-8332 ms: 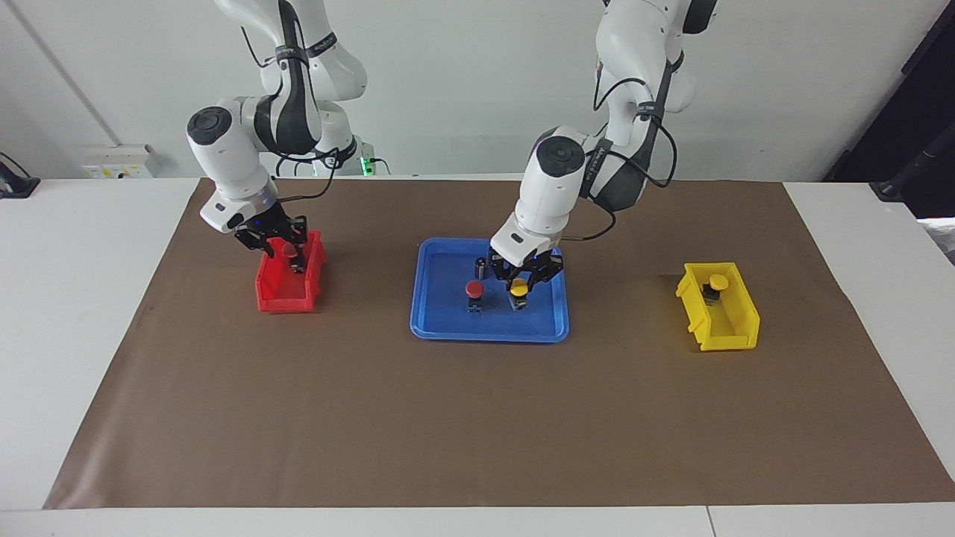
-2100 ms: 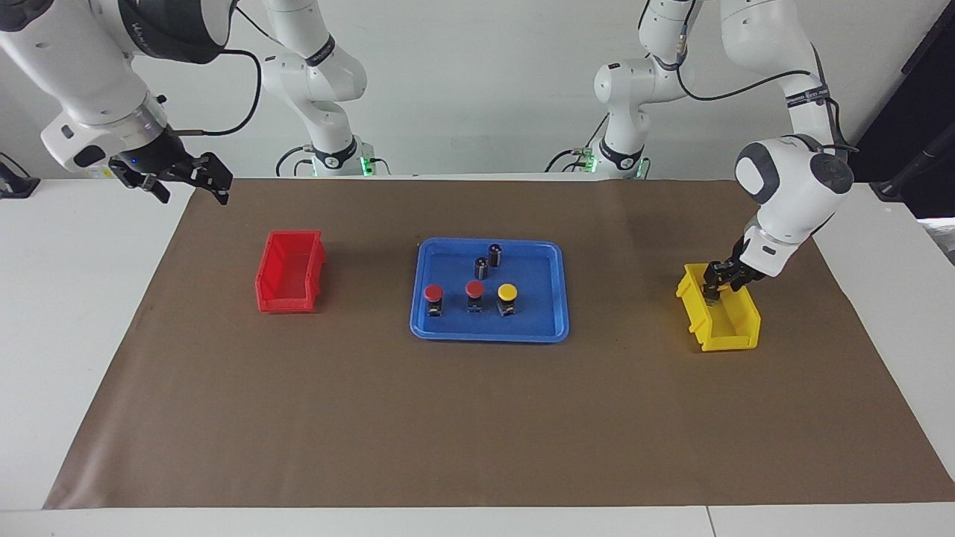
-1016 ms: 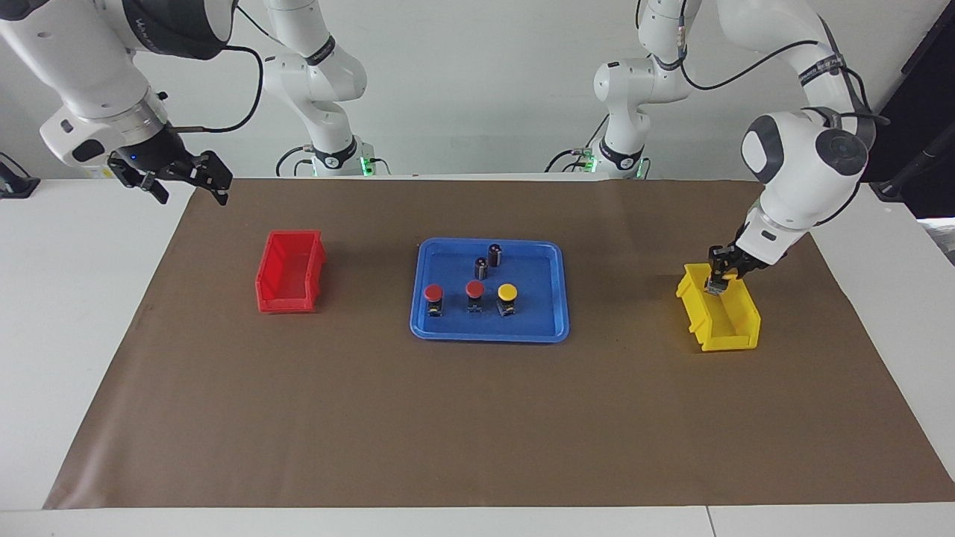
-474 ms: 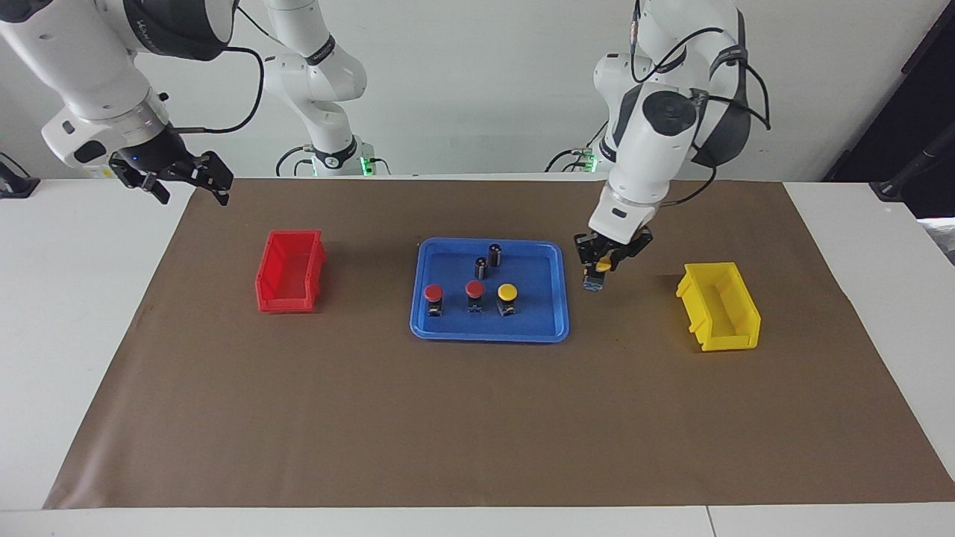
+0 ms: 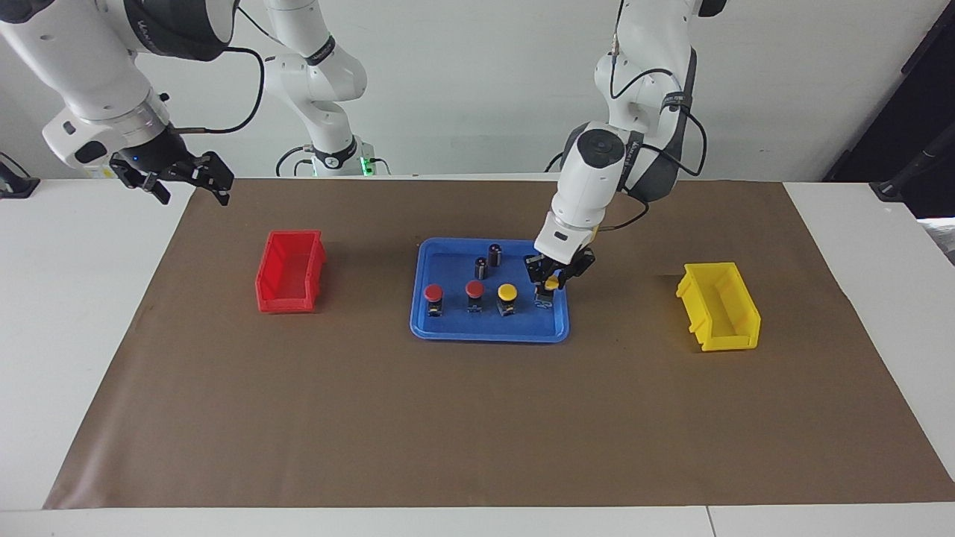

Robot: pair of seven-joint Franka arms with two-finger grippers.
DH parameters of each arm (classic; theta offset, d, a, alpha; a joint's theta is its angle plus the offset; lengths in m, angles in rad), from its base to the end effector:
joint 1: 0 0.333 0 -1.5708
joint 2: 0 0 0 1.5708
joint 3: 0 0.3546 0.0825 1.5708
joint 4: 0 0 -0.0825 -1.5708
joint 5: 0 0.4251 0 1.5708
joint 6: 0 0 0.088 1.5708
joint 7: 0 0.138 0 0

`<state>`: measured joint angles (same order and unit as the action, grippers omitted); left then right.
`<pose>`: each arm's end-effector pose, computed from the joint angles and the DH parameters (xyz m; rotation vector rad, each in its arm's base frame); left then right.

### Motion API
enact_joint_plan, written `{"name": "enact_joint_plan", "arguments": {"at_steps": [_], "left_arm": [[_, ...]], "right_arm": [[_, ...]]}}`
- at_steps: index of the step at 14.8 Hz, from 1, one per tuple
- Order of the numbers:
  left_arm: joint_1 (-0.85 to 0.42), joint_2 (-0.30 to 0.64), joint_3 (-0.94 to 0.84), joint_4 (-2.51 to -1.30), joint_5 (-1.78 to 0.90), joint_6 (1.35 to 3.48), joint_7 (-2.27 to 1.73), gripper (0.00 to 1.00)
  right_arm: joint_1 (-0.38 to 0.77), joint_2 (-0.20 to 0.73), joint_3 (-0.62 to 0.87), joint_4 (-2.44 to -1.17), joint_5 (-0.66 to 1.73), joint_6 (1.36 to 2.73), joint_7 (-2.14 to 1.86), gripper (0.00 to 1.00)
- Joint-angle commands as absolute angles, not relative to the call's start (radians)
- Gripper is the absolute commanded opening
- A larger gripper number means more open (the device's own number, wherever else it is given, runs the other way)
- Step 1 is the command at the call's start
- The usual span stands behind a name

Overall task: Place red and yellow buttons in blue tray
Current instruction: 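Lift the yellow button with the left gripper and carry it to the tray, then lower the yellow button beside the other yellow button and open the left gripper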

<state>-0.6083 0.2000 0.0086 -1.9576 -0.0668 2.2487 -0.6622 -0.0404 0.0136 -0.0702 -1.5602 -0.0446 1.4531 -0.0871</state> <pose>0.5355 -0.3706 0.3681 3.0411 0.1549 0.0652 0.5791 -0.0706 0.6202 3.1020 -0.0405 -0.1935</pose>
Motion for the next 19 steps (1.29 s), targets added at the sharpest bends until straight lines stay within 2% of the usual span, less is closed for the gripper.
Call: {"name": "enact_joint_plan", "arguments": {"at_steps": [1,14,15,17,19], "left_arm": [[-0.629,0.219,0.026,-1.962,-0.086,2.286,-0.672,0.01],[-0.614,0.232,0.029,-1.968,-0.084,2.273,-0.657,0.04],[-0.615,0.232,0.029,-1.968,-0.084,2.273,-0.657,0.11],[-0.615,0.232,0.028,-1.968,-0.084,2.276,-0.657,0.39],[-0.618,0.232,0.028,-1.967,-0.084,2.273,-0.66,0.6]], "right_arm": [[-0.038,-0.006,-0.069,-1.585,-0.044,1.46,-0.095,1.0],[-0.038,-0.006,-0.069,-1.585,-0.044,1.46,-0.095,1.0],[-0.038,-0.006,-0.069,-1.585,-0.044,1.46,-0.095,1.0],[-0.038,-0.006,-0.069,-1.585,-0.044,1.46,-0.095,1.0],[-0.038,-0.006,-0.069,-1.585,-0.044,1.46,-0.095,1.0]]}}
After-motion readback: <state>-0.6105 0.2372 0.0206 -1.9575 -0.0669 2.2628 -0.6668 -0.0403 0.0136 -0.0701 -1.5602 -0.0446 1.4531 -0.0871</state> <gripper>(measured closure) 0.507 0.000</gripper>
